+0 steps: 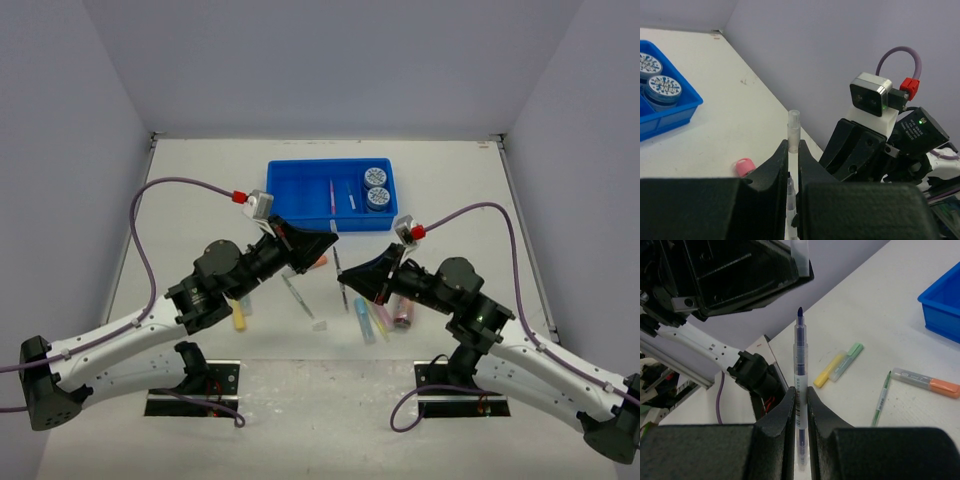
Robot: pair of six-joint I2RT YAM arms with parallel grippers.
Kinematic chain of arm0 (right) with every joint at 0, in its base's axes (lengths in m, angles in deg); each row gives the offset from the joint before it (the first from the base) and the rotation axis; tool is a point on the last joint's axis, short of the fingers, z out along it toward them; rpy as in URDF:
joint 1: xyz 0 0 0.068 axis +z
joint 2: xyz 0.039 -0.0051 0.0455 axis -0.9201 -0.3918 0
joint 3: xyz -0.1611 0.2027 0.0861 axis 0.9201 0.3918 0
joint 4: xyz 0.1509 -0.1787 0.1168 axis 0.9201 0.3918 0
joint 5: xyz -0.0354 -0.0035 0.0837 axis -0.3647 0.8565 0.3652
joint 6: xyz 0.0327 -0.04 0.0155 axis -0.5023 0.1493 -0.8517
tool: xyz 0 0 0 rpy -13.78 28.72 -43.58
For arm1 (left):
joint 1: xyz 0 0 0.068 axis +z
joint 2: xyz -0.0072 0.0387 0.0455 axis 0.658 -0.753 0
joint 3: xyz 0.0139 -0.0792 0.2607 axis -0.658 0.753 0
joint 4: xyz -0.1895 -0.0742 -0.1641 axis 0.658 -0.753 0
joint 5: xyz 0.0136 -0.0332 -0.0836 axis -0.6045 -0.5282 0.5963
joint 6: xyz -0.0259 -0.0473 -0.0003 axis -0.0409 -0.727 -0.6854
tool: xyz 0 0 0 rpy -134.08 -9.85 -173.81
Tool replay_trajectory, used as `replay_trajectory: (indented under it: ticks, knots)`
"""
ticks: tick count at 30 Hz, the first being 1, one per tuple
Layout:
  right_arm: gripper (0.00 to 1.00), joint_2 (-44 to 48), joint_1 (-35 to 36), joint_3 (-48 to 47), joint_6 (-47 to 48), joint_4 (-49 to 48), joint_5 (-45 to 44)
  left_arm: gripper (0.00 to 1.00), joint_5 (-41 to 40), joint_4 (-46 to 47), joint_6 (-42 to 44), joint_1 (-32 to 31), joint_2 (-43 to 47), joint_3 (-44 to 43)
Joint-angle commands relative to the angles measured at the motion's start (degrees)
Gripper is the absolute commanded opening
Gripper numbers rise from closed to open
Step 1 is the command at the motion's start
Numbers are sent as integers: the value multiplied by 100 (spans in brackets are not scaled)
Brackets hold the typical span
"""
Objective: Sort the stationery into containers
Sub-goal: Close the pen cap on the pen.
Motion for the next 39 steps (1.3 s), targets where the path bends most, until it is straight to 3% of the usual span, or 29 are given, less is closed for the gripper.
replay_trajectory:
  ticks: [1, 39]
  knots:
    - [0, 129, 32, -325, 116, -98, -337, 0, 3, -142, -627, 26, -40, -130]
    - [0, 101, 41, -546, 103, 241, -618, 0, 252, 197, -1051, 28, -139, 80]
